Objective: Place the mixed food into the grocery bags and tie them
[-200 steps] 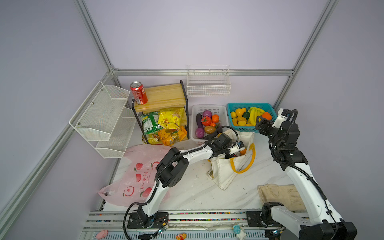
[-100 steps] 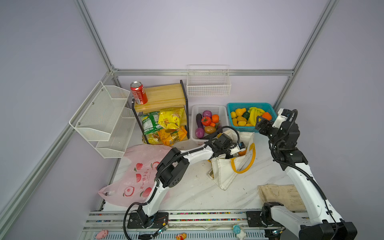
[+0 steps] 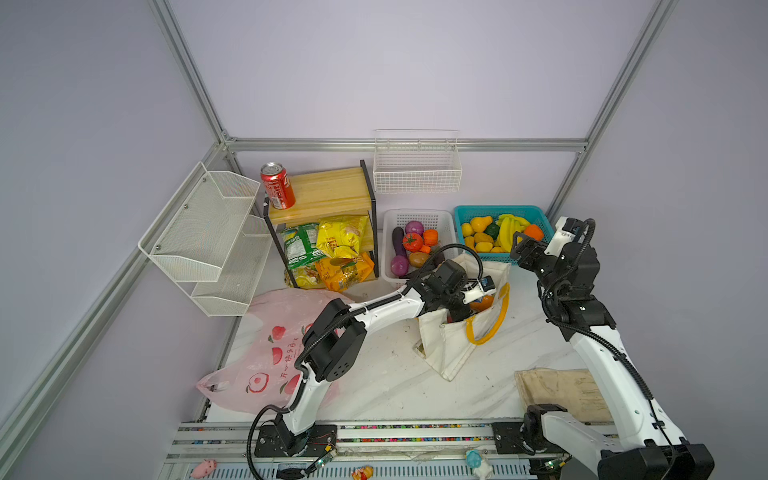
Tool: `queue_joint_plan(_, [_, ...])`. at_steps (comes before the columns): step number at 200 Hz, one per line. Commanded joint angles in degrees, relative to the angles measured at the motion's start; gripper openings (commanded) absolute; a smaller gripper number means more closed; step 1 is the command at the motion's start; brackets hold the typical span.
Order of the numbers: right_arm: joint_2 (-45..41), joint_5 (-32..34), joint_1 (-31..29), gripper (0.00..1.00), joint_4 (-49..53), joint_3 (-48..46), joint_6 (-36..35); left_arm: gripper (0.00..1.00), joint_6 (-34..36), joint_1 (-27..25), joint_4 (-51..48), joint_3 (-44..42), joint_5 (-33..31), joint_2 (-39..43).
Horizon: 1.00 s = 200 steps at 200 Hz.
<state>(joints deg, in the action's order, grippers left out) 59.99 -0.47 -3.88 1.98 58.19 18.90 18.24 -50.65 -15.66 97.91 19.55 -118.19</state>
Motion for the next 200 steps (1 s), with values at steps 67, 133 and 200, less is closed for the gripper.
queue_joint_plan(67, [-1.1,-1.6,0.1,0.84,-0.1,-0.1,-2.1,0.93,-5.1,2.5,6.4,-7.1,-8.1,16.5])
queue_joint_plan(133, [-2.6,3.7,-0.1,0.83,8.6,-5.2,-2.6,0.92,-26.5,4.2,-3.0,-12.7,-19.6,23.4])
queue_joint_plan(200, [-4.0,3.2,-0.3,0.78,10.5,-15.6,0.3,0.73,-35.6,6.2,-11.9,-8.3,-11.7,15.8])
